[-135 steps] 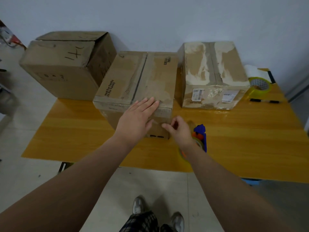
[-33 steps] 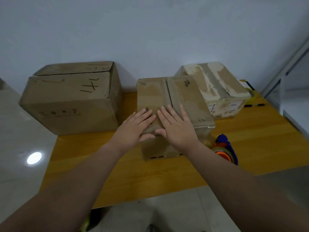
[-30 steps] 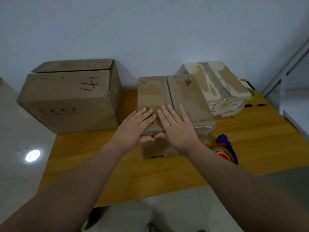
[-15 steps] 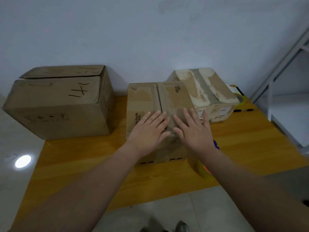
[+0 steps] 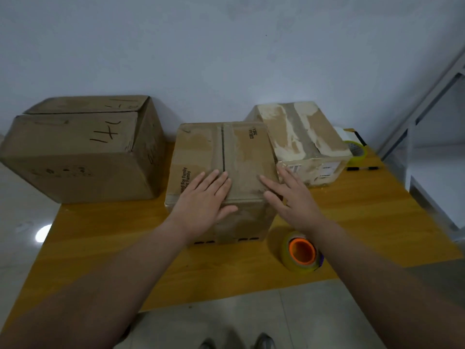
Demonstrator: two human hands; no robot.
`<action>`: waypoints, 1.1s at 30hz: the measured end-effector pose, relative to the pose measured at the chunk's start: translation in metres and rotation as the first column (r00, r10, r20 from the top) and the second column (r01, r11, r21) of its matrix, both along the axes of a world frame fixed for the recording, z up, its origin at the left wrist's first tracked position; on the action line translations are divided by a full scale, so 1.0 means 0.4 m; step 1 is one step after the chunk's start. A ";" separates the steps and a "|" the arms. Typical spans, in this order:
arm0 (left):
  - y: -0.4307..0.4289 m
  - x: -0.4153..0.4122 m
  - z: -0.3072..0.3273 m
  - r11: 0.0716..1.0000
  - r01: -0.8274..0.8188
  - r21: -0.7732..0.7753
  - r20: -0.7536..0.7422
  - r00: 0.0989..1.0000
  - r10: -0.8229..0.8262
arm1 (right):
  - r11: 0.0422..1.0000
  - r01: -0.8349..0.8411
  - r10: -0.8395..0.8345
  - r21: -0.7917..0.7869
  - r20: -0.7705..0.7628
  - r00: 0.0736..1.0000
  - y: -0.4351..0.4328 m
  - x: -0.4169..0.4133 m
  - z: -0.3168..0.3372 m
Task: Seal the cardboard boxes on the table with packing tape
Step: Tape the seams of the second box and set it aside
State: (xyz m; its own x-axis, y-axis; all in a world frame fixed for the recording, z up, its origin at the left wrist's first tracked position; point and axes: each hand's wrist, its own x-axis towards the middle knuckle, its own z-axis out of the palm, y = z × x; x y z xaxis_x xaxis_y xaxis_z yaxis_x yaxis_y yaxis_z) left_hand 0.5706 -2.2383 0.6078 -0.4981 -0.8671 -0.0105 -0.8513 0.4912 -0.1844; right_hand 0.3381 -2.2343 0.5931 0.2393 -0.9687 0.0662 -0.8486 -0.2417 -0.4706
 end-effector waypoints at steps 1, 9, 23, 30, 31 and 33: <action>0.005 -0.013 0.001 1.000 -0.015 0.006 -0.011 1.000 0.015 | 0.999 0.017 -0.019 0.027 0.090 0.996 0.004 -0.010 -0.017; 0.014 -0.042 -0.010 0.995 -0.095 -0.002 -0.073 0.993 0.094 | 0.994 -0.069 0.076 -0.079 0.083 0.994 0.007 -0.015 -0.087; -0.008 -0.192 -0.036 0.998 0.061 -0.026 -0.022 0.998 -0.061 | 0.927 0.126 -0.344 0.353 0.669 0.659 0.001 0.044 -0.060; 0.011 -0.017 -0.037 0.999 0.034 -0.007 -0.057 0.998 -0.035 | 0.929 0.176 -0.350 0.324 0.622 0.701 0.005 0.046 -0.059; 0.012 0.004 -0.041 1.000 0.025 -0.019 -0.054 0.998 -0.026 | 0.930 0.171 -0.349 0.326 0.629 0.695 0.006 0.046 -0.055; 0.016 0.043 -0.047 1.000 0.005 -0.023 -0.046 0.999 -0.006 | 0.932 0.166 -0.342 0.322 0.627 0.700 0.010 0.045 -0.050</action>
